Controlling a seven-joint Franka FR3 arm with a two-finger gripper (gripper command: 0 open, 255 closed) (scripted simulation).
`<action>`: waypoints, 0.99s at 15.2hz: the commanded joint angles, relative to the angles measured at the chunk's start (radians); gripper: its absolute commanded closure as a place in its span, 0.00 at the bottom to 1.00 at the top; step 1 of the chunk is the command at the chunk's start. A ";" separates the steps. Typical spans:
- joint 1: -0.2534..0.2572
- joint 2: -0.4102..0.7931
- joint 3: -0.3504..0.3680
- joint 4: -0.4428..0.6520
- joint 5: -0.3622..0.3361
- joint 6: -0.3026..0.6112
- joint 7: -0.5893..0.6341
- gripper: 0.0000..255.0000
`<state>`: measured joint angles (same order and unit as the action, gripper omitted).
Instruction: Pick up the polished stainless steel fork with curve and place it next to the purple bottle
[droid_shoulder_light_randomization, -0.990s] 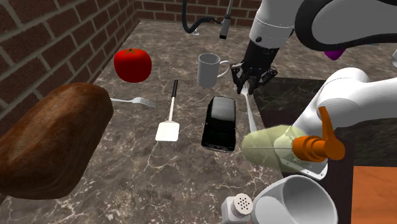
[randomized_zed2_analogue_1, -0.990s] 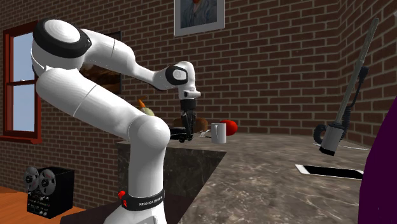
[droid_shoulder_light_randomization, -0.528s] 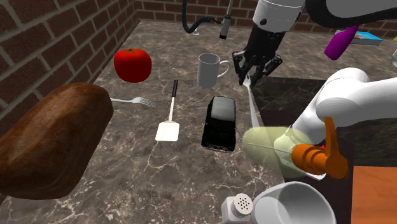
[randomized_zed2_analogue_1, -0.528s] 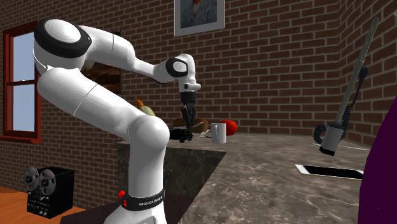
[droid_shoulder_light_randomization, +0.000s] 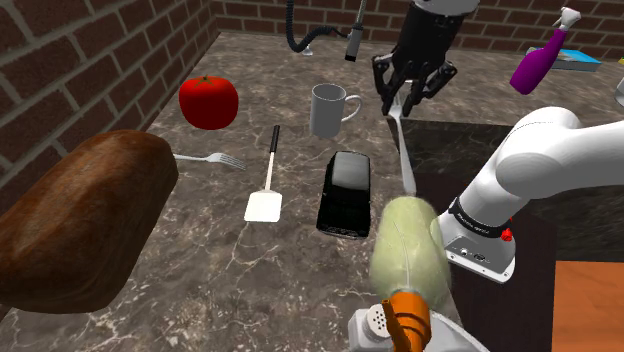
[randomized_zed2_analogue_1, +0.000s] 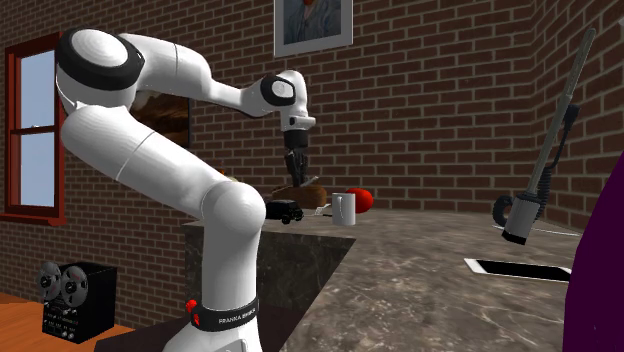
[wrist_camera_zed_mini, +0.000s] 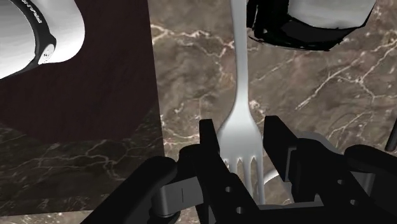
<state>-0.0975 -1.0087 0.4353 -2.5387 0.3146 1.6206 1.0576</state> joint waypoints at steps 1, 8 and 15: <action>-0.004 0.006 -0.009 0.030 -0.009 -0.024 0.000 1.00; -0.019 0.035 -0.033 0.136 -0.034 -0.101 0.003 1.00; -0.033 0.072 -0.053 0.249 -0.056 -0.177 0.006 1.00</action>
<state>-0.1275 -0.9442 0.3841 -2.3077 0.2618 1.4535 1.0628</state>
